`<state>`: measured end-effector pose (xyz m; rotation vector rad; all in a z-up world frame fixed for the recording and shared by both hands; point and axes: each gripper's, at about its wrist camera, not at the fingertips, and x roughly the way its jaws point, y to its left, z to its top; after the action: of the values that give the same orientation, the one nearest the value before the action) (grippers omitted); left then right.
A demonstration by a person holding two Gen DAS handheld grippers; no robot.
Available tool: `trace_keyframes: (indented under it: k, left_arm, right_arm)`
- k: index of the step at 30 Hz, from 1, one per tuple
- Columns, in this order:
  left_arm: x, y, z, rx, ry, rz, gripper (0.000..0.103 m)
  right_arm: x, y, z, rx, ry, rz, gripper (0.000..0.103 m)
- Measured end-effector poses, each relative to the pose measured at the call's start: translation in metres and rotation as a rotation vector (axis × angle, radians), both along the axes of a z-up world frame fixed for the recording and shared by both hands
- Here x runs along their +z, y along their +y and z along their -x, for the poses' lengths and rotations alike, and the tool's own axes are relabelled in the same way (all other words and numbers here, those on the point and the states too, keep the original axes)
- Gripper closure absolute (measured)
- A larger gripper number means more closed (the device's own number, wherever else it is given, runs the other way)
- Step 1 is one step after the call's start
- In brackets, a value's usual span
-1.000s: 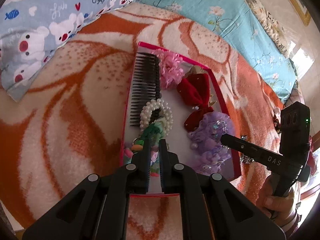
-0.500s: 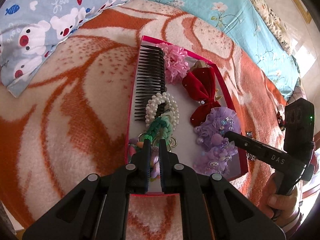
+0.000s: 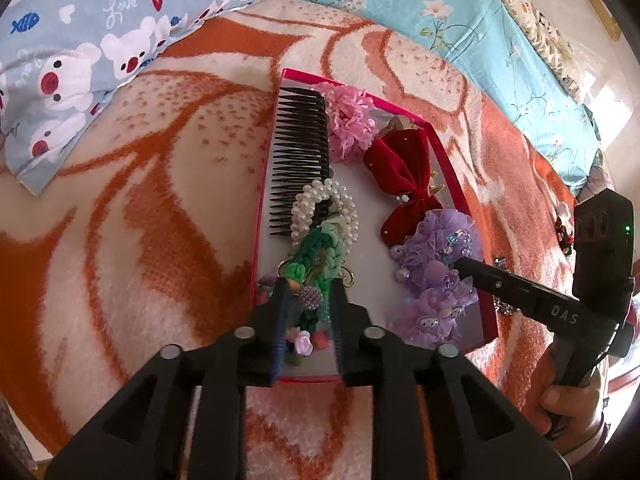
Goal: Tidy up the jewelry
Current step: 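Open both grippers to release the items in the box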
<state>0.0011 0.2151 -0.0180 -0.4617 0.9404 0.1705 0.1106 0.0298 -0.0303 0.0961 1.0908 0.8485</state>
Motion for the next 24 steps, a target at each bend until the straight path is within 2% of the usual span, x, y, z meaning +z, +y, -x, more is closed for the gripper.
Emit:
trace_keyframes:
  k: [1, 3, 6, 16, 24]
  left_arm:
    - [0.001, -0.001, 0.0, 0.002, 0.004, -0.008, 0.067]
    - [0.002, -0.003, 0.002, -0.003, 0.001, -0.006, 0.063]
    - [0.004, -0.006, 0.003, -0.003, 0.004, -0.029, 0.063]
    - [0.008, -0.01, 0.008, -0.009, 0.003, -0.034, 0.063]
    - [0.011, -0.012, 0.013, -0.008, 0.003, -0.041, 0.061]
  right_arm:
    - [0.001, -0.002, 0.0, 0.0, 0.004, -0.009, 0.077]
    - [0.004, -0.003, 0.002, 0.003, 0.003, -0.022, 0.061]
    - [0.01, -0.005, 0.006, 0.01, -0.005, -0.027, 0.06]
    - [0.026, -0.014, 0.013, 0.008, -0.021, -0.06, 0.06]
    - [0.028, -0.019, 0.02, 0.002, -0.059, -0.02, 0.059]
